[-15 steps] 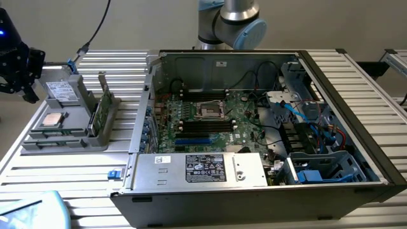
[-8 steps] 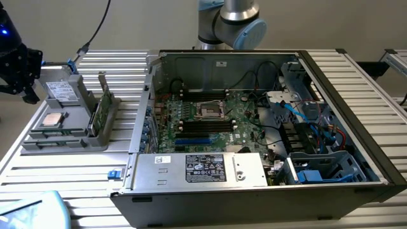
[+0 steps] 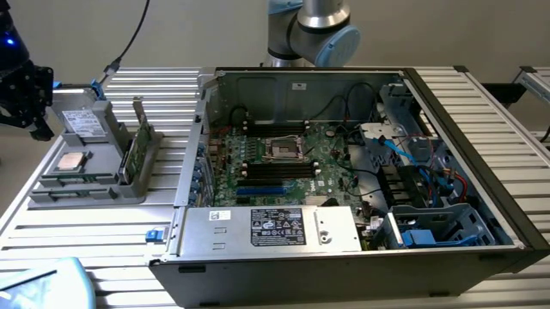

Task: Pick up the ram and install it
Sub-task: 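Pick up the ram and move it above insertion slot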

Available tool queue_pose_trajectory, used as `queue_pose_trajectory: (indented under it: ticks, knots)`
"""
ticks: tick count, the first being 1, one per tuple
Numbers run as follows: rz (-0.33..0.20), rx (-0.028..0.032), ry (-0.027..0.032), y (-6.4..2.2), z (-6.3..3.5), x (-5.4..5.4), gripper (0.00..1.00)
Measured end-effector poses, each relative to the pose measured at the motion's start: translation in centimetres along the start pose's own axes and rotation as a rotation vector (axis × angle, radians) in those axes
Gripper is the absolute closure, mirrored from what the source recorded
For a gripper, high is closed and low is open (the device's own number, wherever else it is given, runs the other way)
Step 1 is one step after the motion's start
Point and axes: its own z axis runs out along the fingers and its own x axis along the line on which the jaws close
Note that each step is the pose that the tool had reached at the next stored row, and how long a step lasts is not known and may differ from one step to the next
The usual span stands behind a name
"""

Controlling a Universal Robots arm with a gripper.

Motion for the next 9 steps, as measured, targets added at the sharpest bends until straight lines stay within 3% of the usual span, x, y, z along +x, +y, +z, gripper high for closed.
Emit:
queue_pose_trajectory:
  ticks: [2, 6, 9]
  knots:
    - [-0.027, 0.0010, 0.0013, 0.02, 0.01, 0.00, 0.90]
    - [-0.029, 0.0010, 0.0013, 0.02, 0.00, 0.00, 0.90]
    - [-0.029, 0.0009, 0.0012, 0.02, 0.00, 0.00, 0.82]
